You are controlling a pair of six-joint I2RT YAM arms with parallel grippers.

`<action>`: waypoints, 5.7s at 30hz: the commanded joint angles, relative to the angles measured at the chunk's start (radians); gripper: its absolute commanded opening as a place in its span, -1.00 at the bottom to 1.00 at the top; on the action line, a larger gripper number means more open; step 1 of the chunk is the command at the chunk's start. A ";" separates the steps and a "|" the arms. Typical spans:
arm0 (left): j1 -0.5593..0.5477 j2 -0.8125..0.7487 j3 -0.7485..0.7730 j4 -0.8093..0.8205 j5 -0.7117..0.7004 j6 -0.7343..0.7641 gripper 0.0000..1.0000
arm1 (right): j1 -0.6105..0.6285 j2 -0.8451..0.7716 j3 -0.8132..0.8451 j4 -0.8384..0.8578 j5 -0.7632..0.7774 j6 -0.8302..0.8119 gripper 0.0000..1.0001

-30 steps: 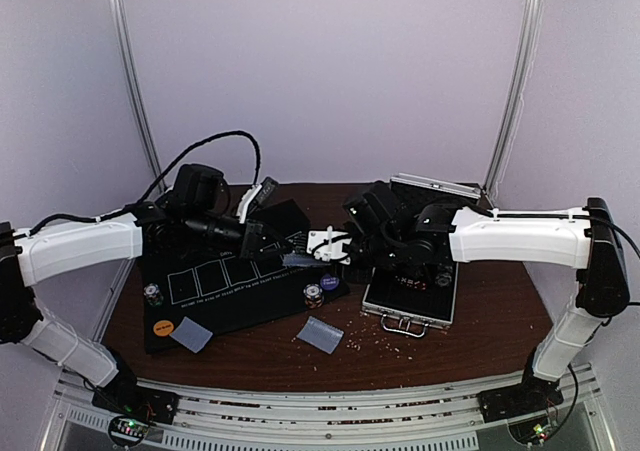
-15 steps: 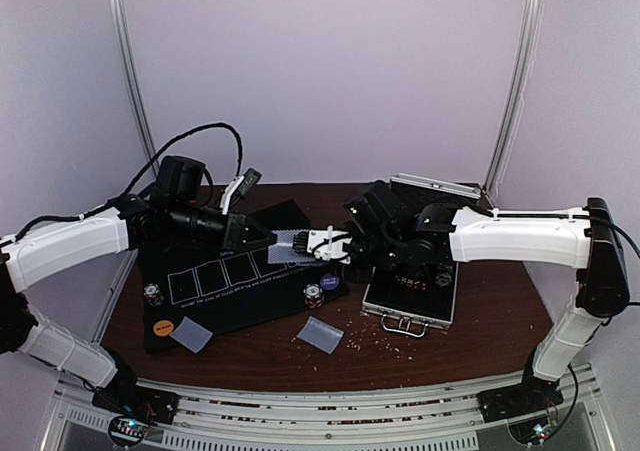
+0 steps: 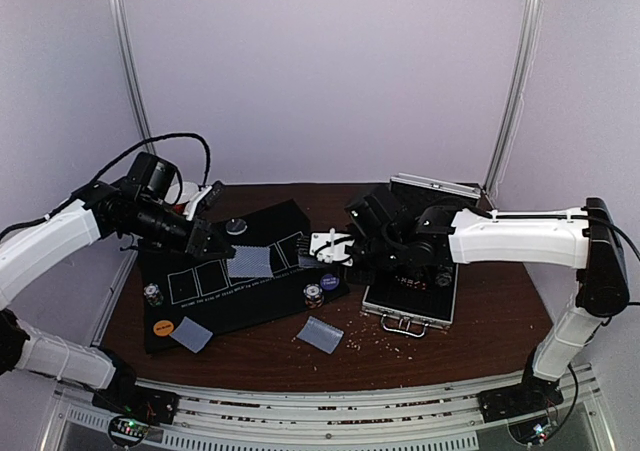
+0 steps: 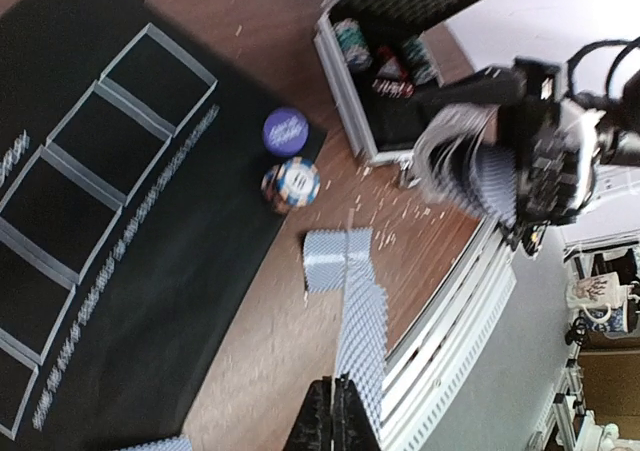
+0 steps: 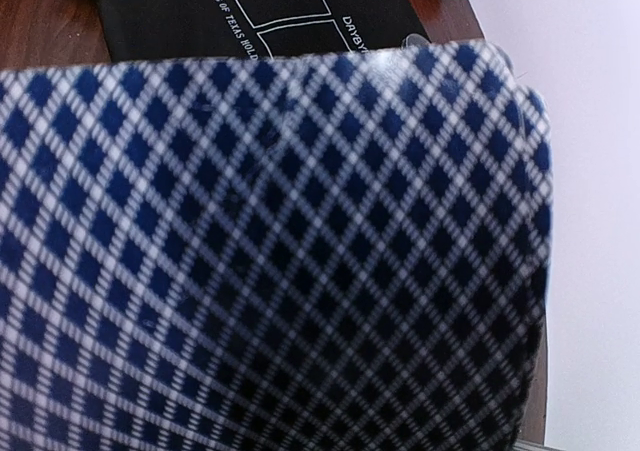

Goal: Distribute texas hold em gaming equipment

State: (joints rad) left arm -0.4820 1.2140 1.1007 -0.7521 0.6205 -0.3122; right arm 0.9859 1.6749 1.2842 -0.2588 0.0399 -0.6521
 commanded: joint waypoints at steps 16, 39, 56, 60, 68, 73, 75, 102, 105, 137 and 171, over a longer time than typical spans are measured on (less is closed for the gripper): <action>0.008 0.055 -0.114 -0.426 -0.405 0.084 -1.00 | -0.004 -0.016 -0.016 0.010 -0.019 -0.011 -0.17; 0.007 0.256 -0.085 -0.395 -0.581 0.123 -1.00 | -0.004 -0.032 -0.014 0.000 -0.017 -0.020 -0.17; 0.020 0.248 -0.108 -0.316 -0.571 0.100 -1.00 | -0.005 -0.023 -0.006 -0.008 -0.014 -0.024 -0.17; 0.038 0.225 -0.146 -0.262 -0.498 0.088 -1.00 | -0.005 -0.018 0.005 -0.017 -0.014 -0.023 -0.17; 0.059 0.144 -0.211 -0.228 -0.487 0.016 -1.00 | -0.005 -0.011 0.019 -0.026 -0.015 -0.024 -0.17; 0.060 0.157 -0.218 -0.265 -0.568 -0.010 -1.00 | -0.005 -0.004 0.026 -0.028 -0.015 -0.024 -0.17; 0.061 0.173 -0.219 -0.269 -0.587 -0.019 -1.00 | -0.004 -0.004 0.025 -0.028 -0.018 -0.023 -0.17; 0.060 0.236 -0.219 -0.297 -0.704 -0.072 -0.40 | -0.005 -0.007 0.021 -0.036 -0.015 -0.024 -0.17; 0.059 0.230 -0.214 -0.304 -0.713 -0.074 -0.38 | -0.005 -0.007 0.024 -0.039 -0.015 -0.026 -0.17; -0.145 0.116 -0.185 0.930 -0.001 -0.180 0.34 | 0.002 -0.014 0.053 -0.030 -0.052 -0.002 -0.17; -0.234 0.158 -0.179 0.800 -0.126 -0.103 -0.24 | 0.010 0.002 0.064 -0.028 -0.044 -0.007 -0.17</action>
State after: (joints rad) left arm -0.7174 1.4174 0.9264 0.0727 0.5449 -0.4538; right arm 0.9913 1.6749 1.3231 -0.2970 -0.0082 -0.6666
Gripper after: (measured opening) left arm 0.420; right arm 0.421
